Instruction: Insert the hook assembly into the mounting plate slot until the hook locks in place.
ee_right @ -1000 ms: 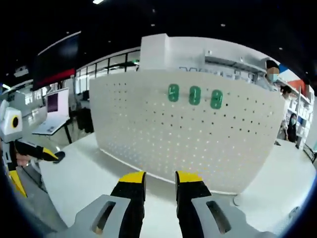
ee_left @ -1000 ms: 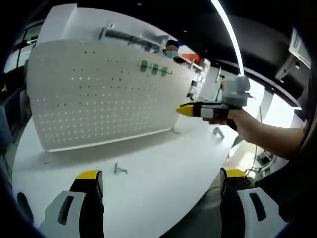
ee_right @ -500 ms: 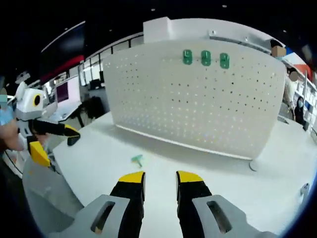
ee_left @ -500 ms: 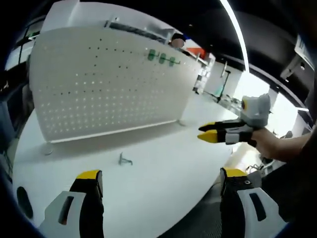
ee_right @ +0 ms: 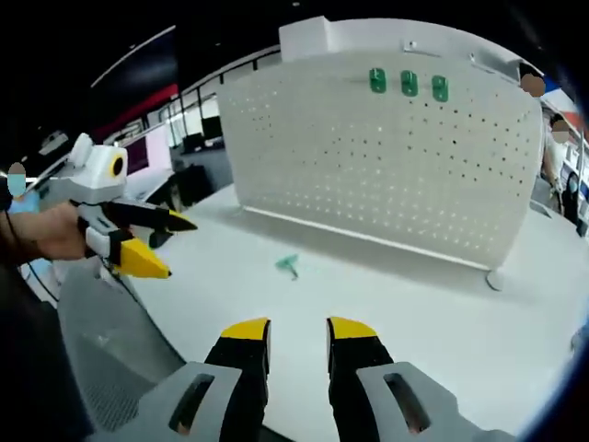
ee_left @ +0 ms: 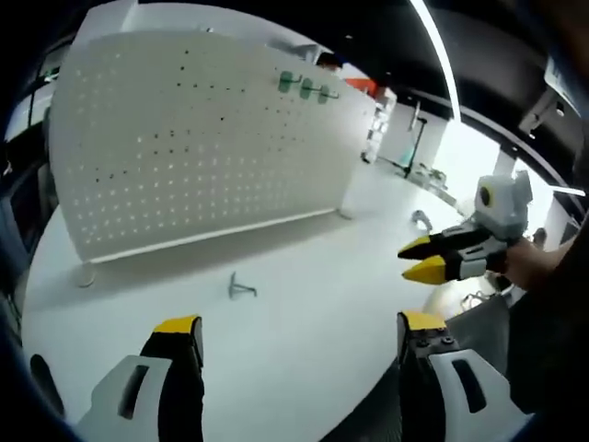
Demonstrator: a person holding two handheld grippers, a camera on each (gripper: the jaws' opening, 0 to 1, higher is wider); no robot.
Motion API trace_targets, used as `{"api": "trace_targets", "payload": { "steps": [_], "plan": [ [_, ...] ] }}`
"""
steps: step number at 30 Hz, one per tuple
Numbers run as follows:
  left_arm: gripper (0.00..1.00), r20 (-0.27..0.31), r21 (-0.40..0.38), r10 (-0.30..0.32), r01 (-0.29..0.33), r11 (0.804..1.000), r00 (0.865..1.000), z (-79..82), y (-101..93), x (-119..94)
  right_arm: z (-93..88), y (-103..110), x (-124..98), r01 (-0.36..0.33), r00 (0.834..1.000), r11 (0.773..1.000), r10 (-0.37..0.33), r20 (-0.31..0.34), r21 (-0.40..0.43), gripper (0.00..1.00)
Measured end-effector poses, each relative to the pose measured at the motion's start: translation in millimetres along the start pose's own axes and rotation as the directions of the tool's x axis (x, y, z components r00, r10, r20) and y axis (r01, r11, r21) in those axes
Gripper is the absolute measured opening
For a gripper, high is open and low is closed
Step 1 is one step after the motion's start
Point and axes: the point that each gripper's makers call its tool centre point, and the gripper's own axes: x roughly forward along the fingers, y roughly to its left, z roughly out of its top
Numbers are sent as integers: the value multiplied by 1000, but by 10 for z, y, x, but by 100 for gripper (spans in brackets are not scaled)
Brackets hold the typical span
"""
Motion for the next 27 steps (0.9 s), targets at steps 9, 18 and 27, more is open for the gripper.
{"api": "trace_targets", "payload": {
  "steps": [9,18,27],
  "plan": [
    [82,-47,40,-17,19,999,999,48,92,231,-135,63,-36,-21,999,1000,21,-26,16,23],
    [67,-25,97,47,-44,994,999,63,338,495,-198,-162,-114,18,999,999,-17,-34,26,21],
    [55,-52,143,58,-50,988,997,70,507,800,-267,-388,-174,68,997,996,-65,-51,54,20]
  ]
}}
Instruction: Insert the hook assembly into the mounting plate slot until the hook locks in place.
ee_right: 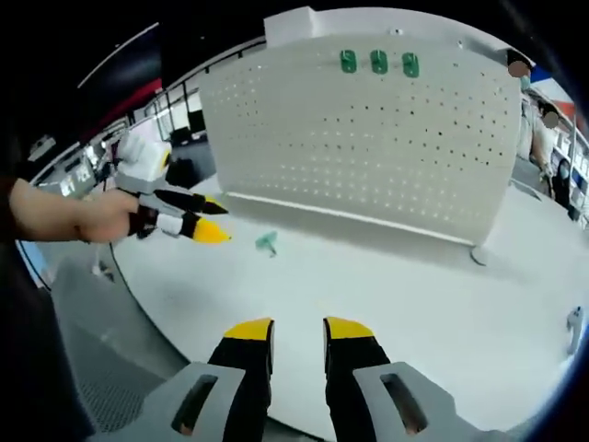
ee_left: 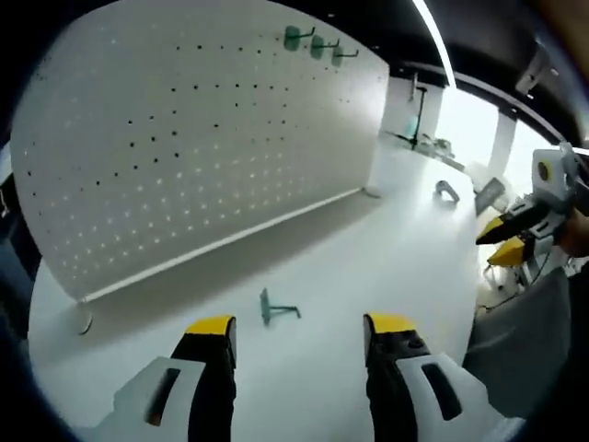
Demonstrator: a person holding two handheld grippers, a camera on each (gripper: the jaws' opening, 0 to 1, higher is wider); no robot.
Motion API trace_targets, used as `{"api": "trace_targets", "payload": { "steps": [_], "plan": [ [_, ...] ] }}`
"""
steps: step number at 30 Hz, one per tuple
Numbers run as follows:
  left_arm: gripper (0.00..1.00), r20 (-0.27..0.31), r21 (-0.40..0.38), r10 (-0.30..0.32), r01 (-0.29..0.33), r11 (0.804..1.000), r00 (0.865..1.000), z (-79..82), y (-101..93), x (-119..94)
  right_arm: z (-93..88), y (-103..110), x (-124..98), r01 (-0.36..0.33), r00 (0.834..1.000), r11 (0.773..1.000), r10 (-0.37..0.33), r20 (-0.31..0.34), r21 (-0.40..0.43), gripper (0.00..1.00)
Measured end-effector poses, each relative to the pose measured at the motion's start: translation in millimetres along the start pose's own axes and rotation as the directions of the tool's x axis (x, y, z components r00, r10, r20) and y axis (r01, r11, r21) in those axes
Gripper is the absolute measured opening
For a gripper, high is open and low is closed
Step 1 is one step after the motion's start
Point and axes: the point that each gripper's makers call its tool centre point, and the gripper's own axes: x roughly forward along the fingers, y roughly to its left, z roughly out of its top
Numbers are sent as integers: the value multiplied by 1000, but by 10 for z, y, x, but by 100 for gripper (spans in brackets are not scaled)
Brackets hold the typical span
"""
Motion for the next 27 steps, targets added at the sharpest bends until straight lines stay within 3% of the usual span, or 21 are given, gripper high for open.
{"api": "trace_targets", "payload": {
  "steps": [5,13,27],
  "plan": [
    [52,-49,21,10,-9,1000,999,-109,82,188,45,-83,-41,21,1000,1000,-21,4,-5,20],
    [34,-118,82,21,-11,997,993,-241,197,418,-35,-107,-31,32,999,999,-32,-15,13,19],
    [18,-164,91,-32,48,995,986,-339,277,632,-72,-71,25,25,999,999,-25,-34,22,19]
  ]
}}
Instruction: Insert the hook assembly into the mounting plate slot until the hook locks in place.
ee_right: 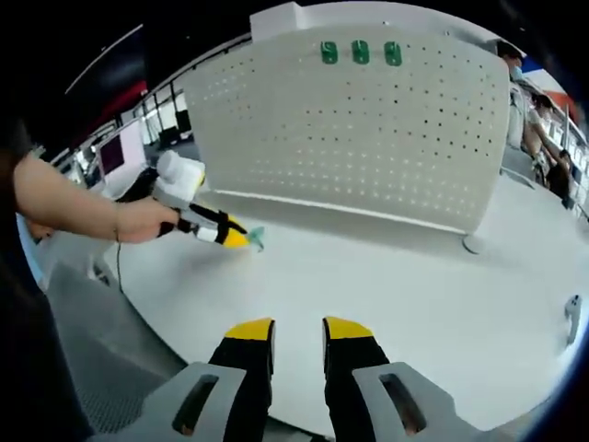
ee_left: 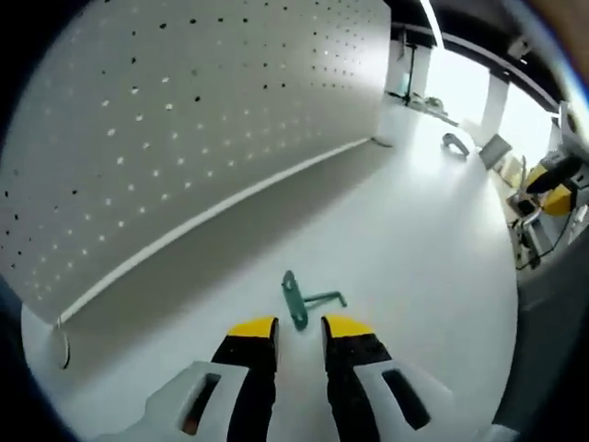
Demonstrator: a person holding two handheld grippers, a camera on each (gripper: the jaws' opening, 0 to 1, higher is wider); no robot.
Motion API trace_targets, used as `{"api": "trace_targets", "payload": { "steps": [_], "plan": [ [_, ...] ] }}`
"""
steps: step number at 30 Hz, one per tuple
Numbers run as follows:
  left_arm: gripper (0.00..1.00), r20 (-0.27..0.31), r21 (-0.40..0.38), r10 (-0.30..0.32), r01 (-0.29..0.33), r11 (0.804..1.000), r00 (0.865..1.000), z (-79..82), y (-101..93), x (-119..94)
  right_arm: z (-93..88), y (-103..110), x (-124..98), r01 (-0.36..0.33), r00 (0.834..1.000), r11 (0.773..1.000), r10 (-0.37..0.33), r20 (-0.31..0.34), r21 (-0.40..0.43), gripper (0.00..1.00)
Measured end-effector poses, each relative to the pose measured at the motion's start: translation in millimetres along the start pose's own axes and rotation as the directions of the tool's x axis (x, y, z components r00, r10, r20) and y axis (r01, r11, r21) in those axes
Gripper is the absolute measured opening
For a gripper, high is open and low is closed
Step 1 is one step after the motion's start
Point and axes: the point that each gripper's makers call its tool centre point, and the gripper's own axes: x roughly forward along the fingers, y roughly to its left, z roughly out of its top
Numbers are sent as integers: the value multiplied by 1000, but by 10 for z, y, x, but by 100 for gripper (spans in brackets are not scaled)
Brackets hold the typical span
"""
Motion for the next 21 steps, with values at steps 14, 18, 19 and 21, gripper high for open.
{"api": "trace_targets", "payload": {
  "steps": [14,18,19,21],
  "plan": [
    [7,-11,-1,-12,12,1000,1000,7,42,104,-115,-8,-7,3,1000,1000,-3,-25,20,19],
    [3,-15,-31,-25,25,999,1000,13,43,119,-121,-10,6,3,1000,1000,-3,-27,24,19],
    [3,-15,-27,-29,28,999,999,14,38,115,-120,-10,9,3,1000,1000,-3,-26,24,19],
    [3,-15,-22,-26,26,999,1000,16,38,103,-119,-11,21,2,1000,1000,-2,-27,27,19]
  ]
}}
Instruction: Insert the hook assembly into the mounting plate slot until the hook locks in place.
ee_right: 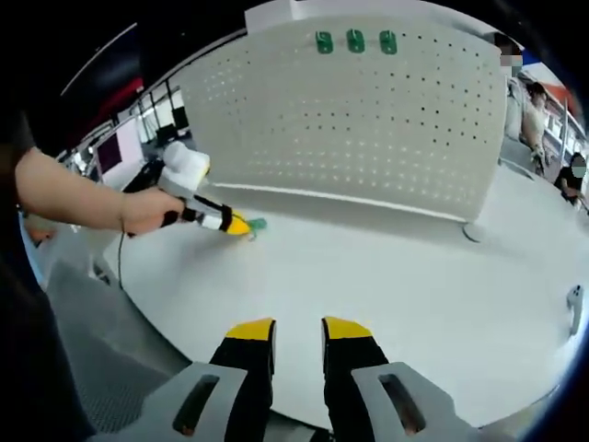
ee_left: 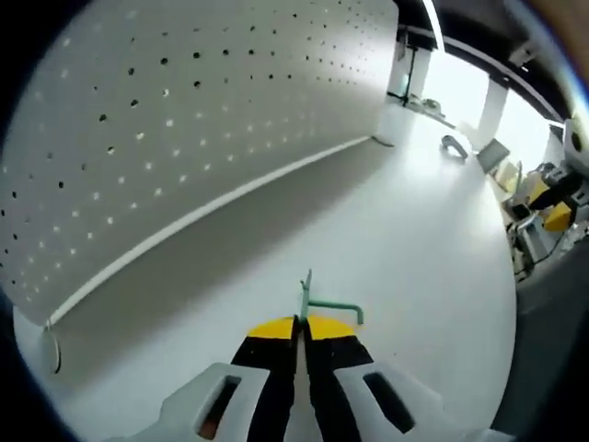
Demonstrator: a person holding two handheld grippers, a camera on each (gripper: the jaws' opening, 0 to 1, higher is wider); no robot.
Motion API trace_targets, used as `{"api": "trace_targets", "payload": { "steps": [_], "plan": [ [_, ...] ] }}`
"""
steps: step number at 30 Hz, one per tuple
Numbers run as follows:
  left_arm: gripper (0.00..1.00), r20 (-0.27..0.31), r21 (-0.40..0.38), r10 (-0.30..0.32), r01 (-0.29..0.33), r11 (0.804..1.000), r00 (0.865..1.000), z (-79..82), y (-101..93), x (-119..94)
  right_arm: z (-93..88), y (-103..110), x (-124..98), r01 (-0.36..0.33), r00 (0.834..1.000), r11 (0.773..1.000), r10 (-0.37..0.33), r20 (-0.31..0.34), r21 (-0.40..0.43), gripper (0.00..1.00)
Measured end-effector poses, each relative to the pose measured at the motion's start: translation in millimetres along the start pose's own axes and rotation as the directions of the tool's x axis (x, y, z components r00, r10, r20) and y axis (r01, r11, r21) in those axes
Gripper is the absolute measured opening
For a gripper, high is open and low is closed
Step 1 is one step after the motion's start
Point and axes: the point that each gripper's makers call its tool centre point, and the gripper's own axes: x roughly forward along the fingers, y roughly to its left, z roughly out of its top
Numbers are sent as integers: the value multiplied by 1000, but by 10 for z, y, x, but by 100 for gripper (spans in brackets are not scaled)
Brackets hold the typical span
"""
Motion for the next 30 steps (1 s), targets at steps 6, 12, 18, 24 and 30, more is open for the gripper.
{"api": "trace_targets", "payload": {
  "steps": [6,12,18,24,30],
  "plan": [
    [2,14,0,-2,2,1000,1000,77,-23,-112,48,15,25,-10,1000,1000,10,5,-9,19],
    [2,34,6,1,-2,1000,999,219,-63,-261,88,11,8,-8,1000,1000,9,14,-17,19],
    [1,67,-9,-4,5,1000,998,389,-140,-460,154,46,-15,-15,999,999,16,27,-35,19],
    [1,81,-32,-21,24,999,996,550,-273,-746,241,128,-16,-32,998,998,35,49,-59,19],
    [1,87,-1,-17,17,1000,996,637,-380,-999,275,228,-21,-55,996,995,60,60,-80,19]
  ]
}}
